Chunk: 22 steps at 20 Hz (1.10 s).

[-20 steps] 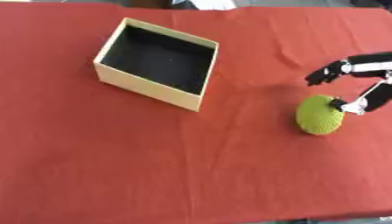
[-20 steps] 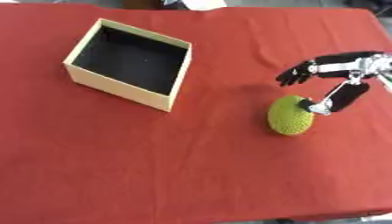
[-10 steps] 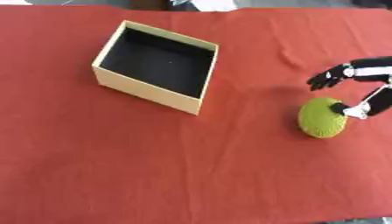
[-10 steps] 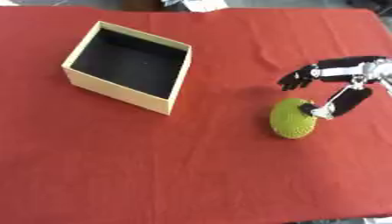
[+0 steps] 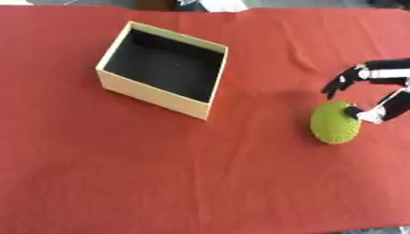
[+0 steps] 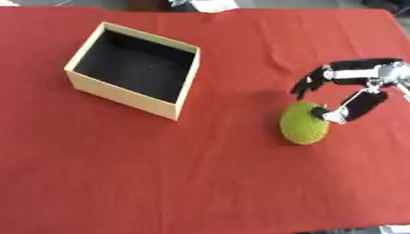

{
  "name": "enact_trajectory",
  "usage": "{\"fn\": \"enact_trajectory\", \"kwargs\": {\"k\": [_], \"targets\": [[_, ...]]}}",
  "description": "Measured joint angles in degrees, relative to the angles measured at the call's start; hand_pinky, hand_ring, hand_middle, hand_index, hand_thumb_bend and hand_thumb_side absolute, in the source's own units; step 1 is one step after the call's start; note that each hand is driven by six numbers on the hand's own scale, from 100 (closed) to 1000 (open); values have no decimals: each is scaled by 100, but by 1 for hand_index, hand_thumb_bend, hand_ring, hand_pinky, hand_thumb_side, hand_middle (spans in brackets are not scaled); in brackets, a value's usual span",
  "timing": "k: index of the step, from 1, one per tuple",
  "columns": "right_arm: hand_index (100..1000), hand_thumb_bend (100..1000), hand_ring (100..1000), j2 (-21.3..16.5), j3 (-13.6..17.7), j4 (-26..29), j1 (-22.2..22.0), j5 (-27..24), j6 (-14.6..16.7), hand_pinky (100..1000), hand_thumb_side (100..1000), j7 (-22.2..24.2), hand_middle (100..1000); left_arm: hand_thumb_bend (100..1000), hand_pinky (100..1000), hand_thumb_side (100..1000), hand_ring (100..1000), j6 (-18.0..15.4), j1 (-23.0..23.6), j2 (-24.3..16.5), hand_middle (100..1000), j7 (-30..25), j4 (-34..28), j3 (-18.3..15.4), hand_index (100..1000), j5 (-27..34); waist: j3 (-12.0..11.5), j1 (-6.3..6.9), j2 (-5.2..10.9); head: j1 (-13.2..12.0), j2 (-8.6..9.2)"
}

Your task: Pick up objects on the table and place them in the box.

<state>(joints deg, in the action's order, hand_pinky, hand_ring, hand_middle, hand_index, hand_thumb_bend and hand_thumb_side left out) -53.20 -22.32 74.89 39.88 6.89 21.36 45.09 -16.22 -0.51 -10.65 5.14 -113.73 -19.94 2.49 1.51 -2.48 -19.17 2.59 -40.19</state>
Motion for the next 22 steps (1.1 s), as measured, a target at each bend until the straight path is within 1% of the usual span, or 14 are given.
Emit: {"fn": "enact_trajectory", "kwargs": {"k": [2,3,5,8,10,11,14,16,17,22], "targets": [[904,100,897,0,-17,0,5,-23,-19,883,100,19,767,151,562,731,880,3,0,0,887,-3,0,0,659,-1,0,-13,1,-11,-1],[918,100,916,0,-36,0,13,-36,-34,898,100,34,801,151,562,730,880,4,1,0,887,-4,0,0,659,-1,0,-17,3,-17,-1],[939,100,925,0,-68,-1,18,-46,-63,912,100,63,830,151,562,730,880,7,1,0,887,-4,0,0,659,-1,0,-18,11,-31,-3],[964,100,929,0,-108,-2,25,-42,-88,915,100,88,850,151,562,730,880,12,4,0,887,-9,0,0,659,-1,-1,-42,17,-37,-8],[978,100,928,0,-159,-3,47,-18,-95,915,100,95,854,151,561,730,880,19,6,0,887,-15,0,0,659,-1,-3,-49,28,-38,-24],[980,104,924,-1,-191,-4,53,-1,-96,912,131,96,850,151,561,730,880,23,6,0,886,-18,0,0,659,-1,-6,-48,36,-38,-32],[973,117,923,-1,-300,-28,109,47,-89,911,138,89,844,150,561,729,880,34,6,0,886,-29,0,0,659,-1,-14,-51,46,-33,-52],[970,107,921,0,-359,-40,135,101,-74,908,141,74,839,150,561,729,880,36,7,0,886,-30,0,0,659,-1,-18,-51,48,-32,-53],[964,128,923,0,-389,-49,148,121,-66,911,159,66,841,150,561,728,879,37,7,-1,886,-30,0,0,659,-1,-24,-51,48,-32,-53],[940,180,922,3,-508,-115,247,310,-17,912,191,17,824,150,561,729,880,37,7,-1,887,-31,0,1,658,-1,-38,-52,49,-32,-54]]}}
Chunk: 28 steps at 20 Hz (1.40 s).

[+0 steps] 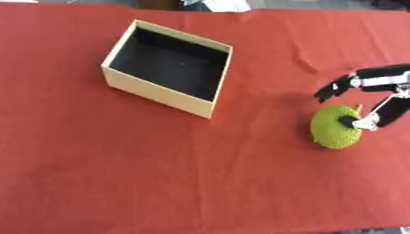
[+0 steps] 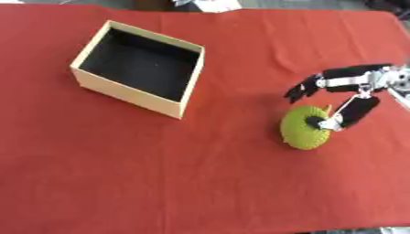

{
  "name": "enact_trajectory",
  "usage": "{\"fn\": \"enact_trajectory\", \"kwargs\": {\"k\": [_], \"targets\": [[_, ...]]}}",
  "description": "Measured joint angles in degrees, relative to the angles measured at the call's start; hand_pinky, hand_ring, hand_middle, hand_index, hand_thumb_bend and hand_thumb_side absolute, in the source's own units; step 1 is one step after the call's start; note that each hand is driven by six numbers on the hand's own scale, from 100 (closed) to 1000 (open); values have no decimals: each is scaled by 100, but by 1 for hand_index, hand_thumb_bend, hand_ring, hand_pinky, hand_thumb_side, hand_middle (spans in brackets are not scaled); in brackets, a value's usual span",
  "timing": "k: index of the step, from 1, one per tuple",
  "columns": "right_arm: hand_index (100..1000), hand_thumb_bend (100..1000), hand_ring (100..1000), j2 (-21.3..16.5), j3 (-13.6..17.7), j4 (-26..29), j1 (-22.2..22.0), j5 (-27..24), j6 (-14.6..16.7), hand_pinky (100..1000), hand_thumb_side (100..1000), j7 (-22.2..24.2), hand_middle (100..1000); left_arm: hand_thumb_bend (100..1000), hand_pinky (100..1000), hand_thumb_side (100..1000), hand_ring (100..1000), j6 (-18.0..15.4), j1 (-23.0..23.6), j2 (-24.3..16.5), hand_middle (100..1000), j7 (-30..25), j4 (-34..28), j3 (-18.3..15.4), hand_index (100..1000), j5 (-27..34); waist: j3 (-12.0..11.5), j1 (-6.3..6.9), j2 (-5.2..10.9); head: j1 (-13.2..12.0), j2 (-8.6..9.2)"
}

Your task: Pick up objects on the table and place them in the box.

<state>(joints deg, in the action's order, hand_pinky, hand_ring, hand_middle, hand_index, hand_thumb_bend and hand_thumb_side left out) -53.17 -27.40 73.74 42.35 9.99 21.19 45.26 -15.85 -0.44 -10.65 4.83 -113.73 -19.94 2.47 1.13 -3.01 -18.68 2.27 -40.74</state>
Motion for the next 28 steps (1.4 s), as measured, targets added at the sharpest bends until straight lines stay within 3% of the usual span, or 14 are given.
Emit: {"fn": "enact_trajectory", "kwargs": {"k": [13,15,20,28], "targets": [[920,202,922,0,-22,-171,-3,371,119,915,236,-119,810,151,559,729,880,11,13,0,887,-11,0,0,658,0,21,-14,3,0,0],[886,194,920,0,-22,-173,-4,375,123,911,261,-123,790,152,558,732,881,12,14,0,888,-12,0,0,658,0,26,-23,3,0,0],[794,126,885,0,-15,-173,-5,313,154,888,182,-153,675,152,558,731,881,27,19,0,889,-22,0,0,658,-1,37,-56,3,-7,0],[759,100,851,67,17,-172,53,233,159,874,178,-159,595,152,557,727,880,27,18,0,888,-18,0,-1,656,-1,25,-45,3,-8,0]]}}
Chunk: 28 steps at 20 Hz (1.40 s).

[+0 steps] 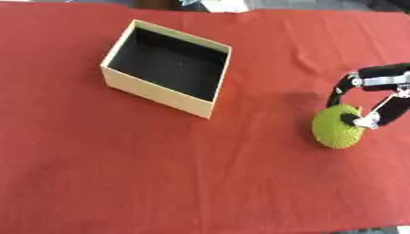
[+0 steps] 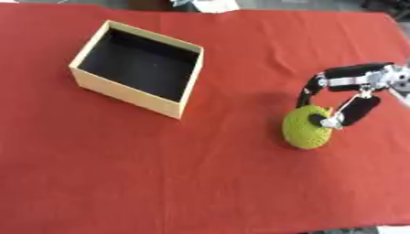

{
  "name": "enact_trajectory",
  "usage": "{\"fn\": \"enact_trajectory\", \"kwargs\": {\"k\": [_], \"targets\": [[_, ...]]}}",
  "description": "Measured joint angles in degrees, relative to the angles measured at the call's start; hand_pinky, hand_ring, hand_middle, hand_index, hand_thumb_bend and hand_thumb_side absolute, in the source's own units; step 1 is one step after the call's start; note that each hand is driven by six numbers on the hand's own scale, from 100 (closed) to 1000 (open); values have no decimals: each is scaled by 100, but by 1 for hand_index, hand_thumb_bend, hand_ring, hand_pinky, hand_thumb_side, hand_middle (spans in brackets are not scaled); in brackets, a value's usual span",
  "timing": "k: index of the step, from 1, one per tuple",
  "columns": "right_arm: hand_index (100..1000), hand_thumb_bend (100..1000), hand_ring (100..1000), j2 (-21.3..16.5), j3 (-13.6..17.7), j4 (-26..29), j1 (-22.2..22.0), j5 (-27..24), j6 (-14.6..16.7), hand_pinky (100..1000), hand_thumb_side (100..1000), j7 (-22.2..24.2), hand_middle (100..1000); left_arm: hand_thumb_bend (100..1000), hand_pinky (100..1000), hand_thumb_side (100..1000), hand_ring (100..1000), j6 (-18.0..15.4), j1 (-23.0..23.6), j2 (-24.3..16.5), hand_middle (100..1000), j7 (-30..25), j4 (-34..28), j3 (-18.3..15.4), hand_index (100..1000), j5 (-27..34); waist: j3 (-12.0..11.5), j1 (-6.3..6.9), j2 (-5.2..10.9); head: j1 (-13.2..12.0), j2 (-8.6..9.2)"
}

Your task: Pick up objects on the table and place them in the box.

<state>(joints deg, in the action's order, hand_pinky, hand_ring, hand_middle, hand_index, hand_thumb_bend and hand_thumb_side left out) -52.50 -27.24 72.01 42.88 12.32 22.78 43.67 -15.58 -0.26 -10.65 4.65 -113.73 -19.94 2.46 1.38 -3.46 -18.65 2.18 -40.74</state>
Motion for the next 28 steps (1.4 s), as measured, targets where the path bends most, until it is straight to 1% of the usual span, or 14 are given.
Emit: {"fn": "enact_trajectory", "kwargs": {"k": [5,7,8,9,10,13,14,17,18,20,24,28], "targets": [[759,100,837,73,-43,-30,51,2,-1,869,189,1,572,152,556,724,877,-6,-2,0,886,34,0,-1,654,0,-23,-1,0,0,0],[748,100,828,124,-78,-51,72,6,-1,865,172,1,558,152,555,723,876,-8,-8,0,886,50,0,-2,654,0,-29,0,0,0,0],[722,100,810,148,-93,-64,93,10,-1,855,145,1,529,152,554,723,875,-9,-9,0,886,54,0,-2,654,0,-30,1,0,0,0],[717,100,807,168,-105,-69,105,12,-1,853,141,1,524,151,554,723,875,-14,-9,0,886,59,0,-2,654,0,-34,3,-1,0,0],[687,100,790,189,-107,-71,112,12,-1,839,100,1,506,151,554,723,875,-18,-9,0,886,63,0,-2,654,0,-34,5,-1,0,0],[631,100,747,211,-90,-99,152,7,-8,809,100,8,465,151,554,722,875,-25,-10,0,886,72,0,-2,653,1,-32,12,-2,0,-1],[594,100,726,221,-67,-103,153,-4,-14,790,100,14,442,151,554,723,874,-26,-10,0,886,72,0,-2,653,1,-28,12,-2,0,-1],[533,100,689,232,47,-104,163,-103,-5,758,100,5,402,152,554,724,875,-25,-9,0,886,72,0,-2,653,1,-14,12,-1,0,-1],[494,100,653,232,90,-104,173,-137,14,734,100,-14,377,152,554,723,875,-25,-9,0,886,72,0,-2,653,1,-8,12,-1,0,-1],[453,100,615,233,187,-104,184,-221,69,711,100,-69,343,152,554,723,875,-24,-9,0,886,72,0,-2,653,1,-1,12,-1,0,-1],[413,100,584,233,334,-104,196,-445,207,676,100,-207,313,152,554,724,875,-19,-7,0,887,67,0,-2,653,1,7,12,1,-1,-2],[375,100,554,233,361,-102,180,-662,346,650,100,-346,287,153,554,724,875,-14,-5,0,887,63,0,-3,653,1,11,10,11,-1,-3]]}}
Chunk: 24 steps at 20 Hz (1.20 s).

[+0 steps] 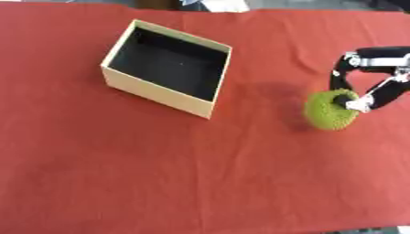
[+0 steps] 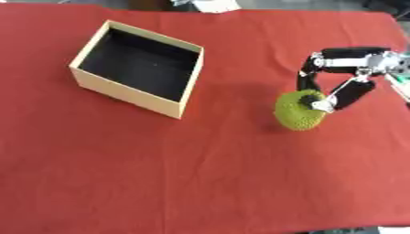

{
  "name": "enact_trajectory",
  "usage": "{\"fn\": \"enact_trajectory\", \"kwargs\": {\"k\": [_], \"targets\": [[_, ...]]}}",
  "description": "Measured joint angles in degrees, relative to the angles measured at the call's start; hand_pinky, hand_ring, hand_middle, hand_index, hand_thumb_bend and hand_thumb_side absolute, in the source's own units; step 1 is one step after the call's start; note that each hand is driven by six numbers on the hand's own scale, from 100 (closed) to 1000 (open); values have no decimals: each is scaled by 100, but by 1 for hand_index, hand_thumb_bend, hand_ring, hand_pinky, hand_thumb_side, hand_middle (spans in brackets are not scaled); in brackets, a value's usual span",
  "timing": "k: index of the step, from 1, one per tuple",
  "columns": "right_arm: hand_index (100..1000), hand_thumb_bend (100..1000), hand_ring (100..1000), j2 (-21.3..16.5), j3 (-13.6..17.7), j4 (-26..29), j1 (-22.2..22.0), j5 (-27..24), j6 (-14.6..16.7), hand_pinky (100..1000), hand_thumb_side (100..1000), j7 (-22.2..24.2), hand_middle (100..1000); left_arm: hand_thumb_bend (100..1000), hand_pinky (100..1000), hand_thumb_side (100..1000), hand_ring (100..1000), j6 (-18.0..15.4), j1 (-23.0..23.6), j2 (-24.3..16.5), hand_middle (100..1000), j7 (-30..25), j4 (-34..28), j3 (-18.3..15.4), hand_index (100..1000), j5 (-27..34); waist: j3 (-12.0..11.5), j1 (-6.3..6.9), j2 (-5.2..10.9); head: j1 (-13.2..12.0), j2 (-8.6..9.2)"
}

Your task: Pick up objects on the table and place them in the box.

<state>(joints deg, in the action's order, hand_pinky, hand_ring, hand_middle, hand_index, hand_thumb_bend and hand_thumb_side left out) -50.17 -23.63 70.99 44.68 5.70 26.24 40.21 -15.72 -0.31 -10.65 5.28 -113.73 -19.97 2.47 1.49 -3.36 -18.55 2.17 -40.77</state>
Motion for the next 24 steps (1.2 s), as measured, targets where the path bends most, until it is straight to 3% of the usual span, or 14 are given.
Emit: {"fn": "enact_trajectory", "kwargs": {"k": [7,13,14,15,16,24], "targets": [[356,100,531,0,62,56,-10,-169,109,644,100,-403,272,152,554,724,875,13,25,0,888,-11,0,0,653,0,5,-1,25,1,0],[359,100,532,69,167,112,240,-1,61,657,100,-823,272,153,554,723,876,13,26,0,888,-12,0,-1,654,0,-10,-4,33,2,0],[359,100,533,112,175,122,305,62,52,659,100,-872,273,152,554,736,876,14,27,1,888,-12,0,-1,654,0,-19,-6,39,1,0],[358,100,533,163,176,133,377,133,47,661,193,-916,274,152,554,727,876,14,27,1,888,-13,0,-1,654,1,-31,-8,45,0,0],[357,100,533,224,184,144,448,216,43,661,100,-957,271,154,554,723,876,15,27,1,888,-13,0,-1,654,1,-41,-8,50,-2,0],[368,100,524,994,349,145,1150,853,-96,628,100,-1288,275,155,554,723,876,37,-16,17,889,-36,0,3,654,25,-171,10,48,-40,0]]}}
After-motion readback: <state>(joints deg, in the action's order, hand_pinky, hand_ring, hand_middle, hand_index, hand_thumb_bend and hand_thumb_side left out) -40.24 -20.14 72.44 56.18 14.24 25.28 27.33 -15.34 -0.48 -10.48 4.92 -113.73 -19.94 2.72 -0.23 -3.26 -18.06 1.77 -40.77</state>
